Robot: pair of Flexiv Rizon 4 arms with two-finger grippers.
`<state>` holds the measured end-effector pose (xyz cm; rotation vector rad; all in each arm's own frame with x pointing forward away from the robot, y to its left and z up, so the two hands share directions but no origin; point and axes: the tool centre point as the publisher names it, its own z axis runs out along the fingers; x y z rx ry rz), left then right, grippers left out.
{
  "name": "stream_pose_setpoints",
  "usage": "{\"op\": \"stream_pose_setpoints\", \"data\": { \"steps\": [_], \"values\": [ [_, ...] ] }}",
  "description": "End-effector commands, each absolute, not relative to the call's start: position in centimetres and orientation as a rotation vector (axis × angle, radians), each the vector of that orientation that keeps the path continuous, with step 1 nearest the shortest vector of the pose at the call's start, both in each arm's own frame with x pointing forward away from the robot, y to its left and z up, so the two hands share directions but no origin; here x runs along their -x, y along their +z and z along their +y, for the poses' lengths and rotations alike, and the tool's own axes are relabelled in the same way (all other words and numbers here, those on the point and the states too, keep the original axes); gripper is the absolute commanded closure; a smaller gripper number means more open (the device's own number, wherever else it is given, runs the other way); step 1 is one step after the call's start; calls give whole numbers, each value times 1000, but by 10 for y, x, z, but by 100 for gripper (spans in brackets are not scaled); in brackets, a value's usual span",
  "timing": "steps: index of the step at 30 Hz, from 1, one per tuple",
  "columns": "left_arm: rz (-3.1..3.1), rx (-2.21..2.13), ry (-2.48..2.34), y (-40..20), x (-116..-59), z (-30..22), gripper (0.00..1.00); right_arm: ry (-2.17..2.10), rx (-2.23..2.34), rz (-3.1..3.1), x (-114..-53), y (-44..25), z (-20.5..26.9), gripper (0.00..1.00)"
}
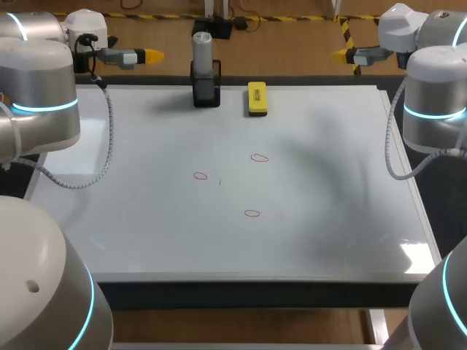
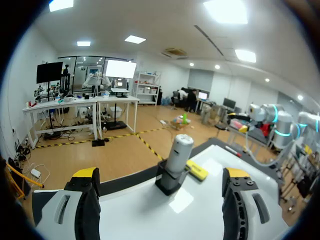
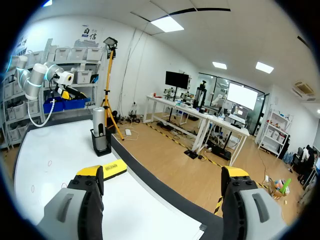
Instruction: Pick up the inspection probe, press it on each red-marked spot on the whiteboard one by one, put down the probe, pick up the eraser, and wipe off all the red marks.
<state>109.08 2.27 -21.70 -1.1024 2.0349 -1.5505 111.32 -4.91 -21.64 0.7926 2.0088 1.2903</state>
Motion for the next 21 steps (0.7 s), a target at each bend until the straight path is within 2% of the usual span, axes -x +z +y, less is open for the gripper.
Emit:
{"op": "stream_pose_setpoints", "data": {
  "steps": [1, 13, 21],
  "values": [
    [2035, 1104, -1550, -217, -1091, 23, 0, 1290, -792, 2012, -1114, -216, -49, 0],
    [2035, 1104, -1550, -217, -1091, 23, 0, 1290, -792, 2012, -1114, -216, -49, 0],
    [2150, 832, -1675, -219, -1089, 15, 0, 1290, -792, 2012, -1114, -216, -49, 0]
  ]
}}
